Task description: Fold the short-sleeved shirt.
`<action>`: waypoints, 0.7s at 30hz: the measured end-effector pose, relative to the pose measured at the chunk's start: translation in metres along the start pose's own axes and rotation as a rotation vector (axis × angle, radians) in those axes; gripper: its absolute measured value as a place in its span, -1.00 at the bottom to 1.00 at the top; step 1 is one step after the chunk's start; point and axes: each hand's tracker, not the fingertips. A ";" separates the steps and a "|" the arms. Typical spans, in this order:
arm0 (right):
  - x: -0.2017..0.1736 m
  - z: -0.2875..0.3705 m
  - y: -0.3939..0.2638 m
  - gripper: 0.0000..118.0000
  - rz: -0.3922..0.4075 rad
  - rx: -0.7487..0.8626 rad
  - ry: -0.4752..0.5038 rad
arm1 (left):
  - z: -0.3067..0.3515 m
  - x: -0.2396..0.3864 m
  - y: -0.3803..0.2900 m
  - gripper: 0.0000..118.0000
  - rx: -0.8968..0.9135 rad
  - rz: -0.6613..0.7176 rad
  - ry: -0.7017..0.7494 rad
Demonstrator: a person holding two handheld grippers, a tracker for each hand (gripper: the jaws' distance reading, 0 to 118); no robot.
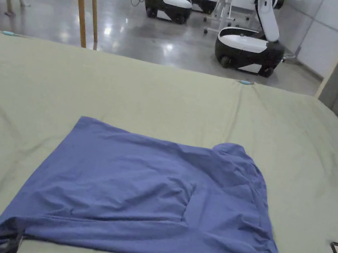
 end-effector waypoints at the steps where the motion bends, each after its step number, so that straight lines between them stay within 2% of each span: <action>1: -0.007 0.008 -0.004 -0.99 0.013 0.018 0.009 | 0.005 0.002 -0.005 -1.00 -0.012 0.013 -0.010; 3: -0.020 0.014 -0.016 -0.99 0.053 0.021 -0.048 | 0.009 0.000 -0.019 -1.00 -0.046 0.059 -0.023; 5: -0.028 0.014 -0.025 -0.99 0.071 0.022 -0.025 | 0.006 0.000 -0.029 -1.00 -0.021 0.061 -0.008; 8: -0.038 0.006 -0.031 -0.99 0.066 -0.002 -0.008 | 0.002 -0.010 -0.035 -1.00 -0.095 0.128 -0.041; 10: -0.043 -0.002 -0.032 -0.99 0.070 -0.014 -0.003 | -0.003 -0.013 -0.033 -0.81 -0.105 0.106 -0.022; 11: -0.045 -0.006 -0.033 -0.99 0.066 -0.029 0.001 | -0.013 -0.031 -0.039 -0.81 -0.117 0.133 -0.046; 12: -0.046 -0.010 -0.035 -0.99 0.060 -0.035 0.004 | -0.018 -0.038 -0.038 -0.35 -0.113 0.138 -0.053; 13: -0.047 -0.014 -0.036 -0.99 0.054 -0.043 0.006 | -0.022 -0.044 -0.037 0.74 -0.110 0.144 -0.067; 14: -0.047 -0.019 -0.037 -0.99 0.046 -0.054 0.008 | -0.027 -0.049 -0.034 1.00 -0.116 0.141 -0.071; 16: -0.049 -0.027 -0.038 -0.99 0.038 -0.068 0.010 | -0.048 -0.046 -0.034 0.98 -0.148 0.105 -0.052; 17: -0.049 -0.030 -0.039 -0.99 0.037 -0.073 0.008 | -0.048 -0.052 -0.024 0.98 -0.076 0.108 -0.050; 19: -0.048 -0.036 -0.037 -0.99 0.036 -0.087 0.003 | -0.065 -0.040 -0.024 0.94 -0.150 0.085 -0.046; 20: -0.047 -0.039 -0.037 -0.99 0.035 -0.091 0.000 | -0.073 -0.040 -0.021 0.84 -0.157 0.085 -0.048; 21: -0.045 -0.041 -0.036 -0.99 0.033 -0.094 -0.004 | -0.080 -0.041 -0.018 0.63 -0.158 0.087 -0.051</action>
